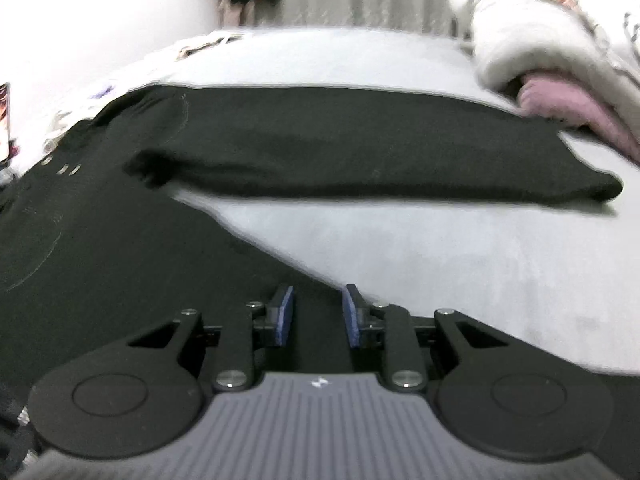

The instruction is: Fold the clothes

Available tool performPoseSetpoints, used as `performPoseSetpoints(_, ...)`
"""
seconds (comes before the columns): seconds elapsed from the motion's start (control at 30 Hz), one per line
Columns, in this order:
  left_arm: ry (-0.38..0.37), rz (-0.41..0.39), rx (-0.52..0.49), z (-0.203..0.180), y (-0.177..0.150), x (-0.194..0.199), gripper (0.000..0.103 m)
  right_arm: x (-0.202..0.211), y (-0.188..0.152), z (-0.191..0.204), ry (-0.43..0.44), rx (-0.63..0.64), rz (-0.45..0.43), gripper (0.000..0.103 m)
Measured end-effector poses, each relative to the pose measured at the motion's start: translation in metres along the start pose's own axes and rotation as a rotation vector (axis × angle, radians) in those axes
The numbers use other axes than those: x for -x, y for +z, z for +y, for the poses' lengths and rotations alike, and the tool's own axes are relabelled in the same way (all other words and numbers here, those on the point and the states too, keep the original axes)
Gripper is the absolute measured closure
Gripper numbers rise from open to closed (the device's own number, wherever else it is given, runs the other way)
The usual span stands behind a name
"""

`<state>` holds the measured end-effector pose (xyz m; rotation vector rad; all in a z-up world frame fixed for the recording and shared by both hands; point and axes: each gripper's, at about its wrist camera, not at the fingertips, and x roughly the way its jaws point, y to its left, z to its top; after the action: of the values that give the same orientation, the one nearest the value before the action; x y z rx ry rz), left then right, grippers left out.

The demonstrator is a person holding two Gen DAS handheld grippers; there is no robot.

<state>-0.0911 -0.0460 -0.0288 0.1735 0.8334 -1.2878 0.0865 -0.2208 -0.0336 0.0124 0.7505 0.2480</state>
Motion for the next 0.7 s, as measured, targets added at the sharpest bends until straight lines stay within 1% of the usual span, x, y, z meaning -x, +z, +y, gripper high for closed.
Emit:
performPoseSetpoints(0.07, 0.003, 0.003, -0.002, -0.004, 0.004, 0.002, 0.037, 0.001, 0.002, -0.004, 0.002, -0.036, -0.005, 0.067)
performPoseSetpoints(0.1, 0.004, 0.005, 0.006, -0.004, 0.005, 0.004, 0.034, 0.007, 0.001, -0.005, 0.002, -0.045, -0.005, 0.059)
performPoseSetpoints(0.13, 0.004, 0.009, 0.019, -0.004, 0.008, 0.007, 0.028, 0.014, 0.001, -0.006, 0.001, -0.052, -0.005, 0.054)
performPoseSetpoints(0.2, 0.009, 0.005, 0.036, -0.001, 0.011, 0.013, 0.019, 0.027, -0.004, -0.003, 0.012, -0.036, -0.007, 0.022)
performPoseSetpoints(0.23, 0.026, -0.009, 0.040, 0.000, 0.013, 0.018, 0.019, 0.036, -0.008, 0.001, 0.027, -0.021, -0.017, 0.017)
performPoseSetpoints(0.27, 0.049, -0.025, 0.045, 0.002, 0.016, 0.022, 0.018, 0.040, -0.012, 0.003, 0.036, -0.012, -0.023, 0.014)
performPoseSetpoints(0.3, 0.082, -0.045, 0.052, 0.006, 0.018, 0.026, 0.015, 0.044, -0.016, 0.006, 0.049, 0.002, -0.021, 0.014)
performPoseSetpoints(0.33, 0.106, -0.058, 0.059, 0.009, 0.019, 0.029, 0.010, 0.047, -0.021, 0.009, 0.062, 0.018, -0.008, 0.014)
performPoseSetpoints(0.4, 0.149, -0.060, 0.088, 0.017, 0.020, 0.031, 0.001, 0.045, -0.028, 0.010, 0.068, 0.043, 0.030, 0.012)
performPoseSetpoints(0.47, 0.204, -0.052, 0.113, 0.026, 0.021, 0.030, 0.001, 0.043, -0.037, 0.008, 0.058, 0.057, 0.042, 0.010)
performPoseSetpoints(0.53, 0.265, -0.035, 0.114, 0.035, 0.014, 0.028, 0.001, 0.049, -0.048, -0.005, 0.067, 0.042, 0.006, 0.003)
performPoseSetpoints(0.63, 0.288, -0.034, 0.064, 0.038, 0.007, 0.035, 0.001, 0.060, -0.059, -0.026, 0.055, 0.019, 0.003, 0.001)
performPoseSetpoints(0.7, 0.310, -0.007, 0.015, 0.035, 0.005, 0.037, 0.001, 0.072, -0.066, -0.039, 0.042, 0.025, 0.015, 0.001)
